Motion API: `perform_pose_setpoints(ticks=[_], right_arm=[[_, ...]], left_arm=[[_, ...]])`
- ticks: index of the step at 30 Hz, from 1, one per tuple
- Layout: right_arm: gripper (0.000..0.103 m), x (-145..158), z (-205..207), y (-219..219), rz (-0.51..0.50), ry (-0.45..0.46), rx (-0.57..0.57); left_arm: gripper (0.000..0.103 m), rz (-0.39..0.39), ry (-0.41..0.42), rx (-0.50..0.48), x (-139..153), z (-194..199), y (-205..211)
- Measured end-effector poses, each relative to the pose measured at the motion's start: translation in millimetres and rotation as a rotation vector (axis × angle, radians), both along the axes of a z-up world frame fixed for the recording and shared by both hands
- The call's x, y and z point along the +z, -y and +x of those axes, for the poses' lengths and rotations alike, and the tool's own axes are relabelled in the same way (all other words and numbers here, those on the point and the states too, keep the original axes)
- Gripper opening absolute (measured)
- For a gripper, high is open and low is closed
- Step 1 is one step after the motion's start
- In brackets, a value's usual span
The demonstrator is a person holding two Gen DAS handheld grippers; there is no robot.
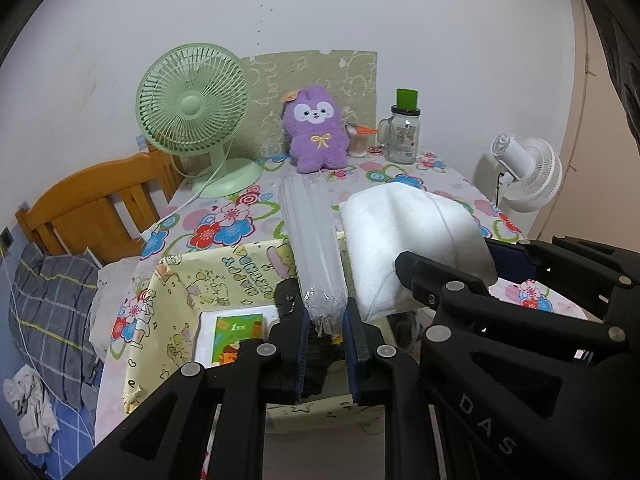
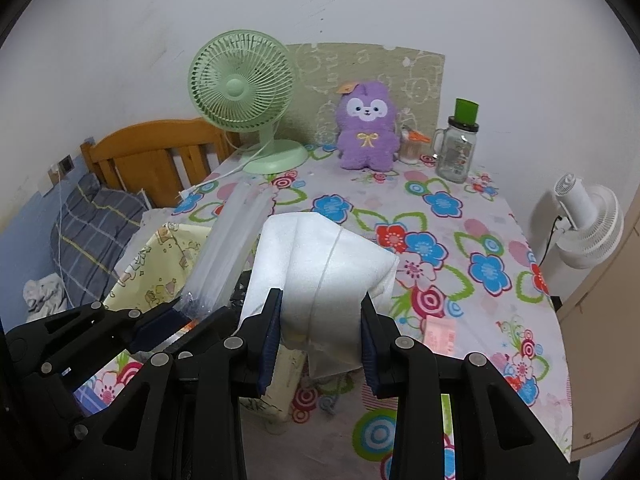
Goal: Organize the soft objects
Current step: 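Lift both held items and carry them over the fabric box, then lower both items into the box and open both tools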
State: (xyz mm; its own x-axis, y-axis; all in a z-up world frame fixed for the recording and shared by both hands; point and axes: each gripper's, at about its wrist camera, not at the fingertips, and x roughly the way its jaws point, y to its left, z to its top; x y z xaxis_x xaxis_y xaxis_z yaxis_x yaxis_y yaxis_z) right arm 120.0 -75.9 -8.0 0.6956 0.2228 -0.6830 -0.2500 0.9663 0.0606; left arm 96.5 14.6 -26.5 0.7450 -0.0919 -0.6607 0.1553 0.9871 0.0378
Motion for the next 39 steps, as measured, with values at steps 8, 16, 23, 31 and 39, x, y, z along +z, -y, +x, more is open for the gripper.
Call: perform_pose_setpoints(ticks=[8,16,23,31,39], right_arm=[[0.038,-5,10,-17,0.004,-0.011,0.028],[0.038,-13,19,-34,-0.002,-0.033,0.055],[0.038,-19,25,-51,-0.006,-0.050,0.087],[0.038,-26,31,-64,-0.014,-0.067,0.108],[0.038,-31,36,-78,-0.023,-0.077,0.135]], left_arm=[[0.015,-0.002,-0.035,0.027,-11,7,-17],[0.015,-0.011,-0.074,0.061,-22,17,-33],[0.015,-0.001,-0.112,0.100,-33,21,-49],[0.029,-0.008,-0.133,0.122,-40,23,-62],[0.041,-0.020,-0.136,0.157,-40,25,-76]])
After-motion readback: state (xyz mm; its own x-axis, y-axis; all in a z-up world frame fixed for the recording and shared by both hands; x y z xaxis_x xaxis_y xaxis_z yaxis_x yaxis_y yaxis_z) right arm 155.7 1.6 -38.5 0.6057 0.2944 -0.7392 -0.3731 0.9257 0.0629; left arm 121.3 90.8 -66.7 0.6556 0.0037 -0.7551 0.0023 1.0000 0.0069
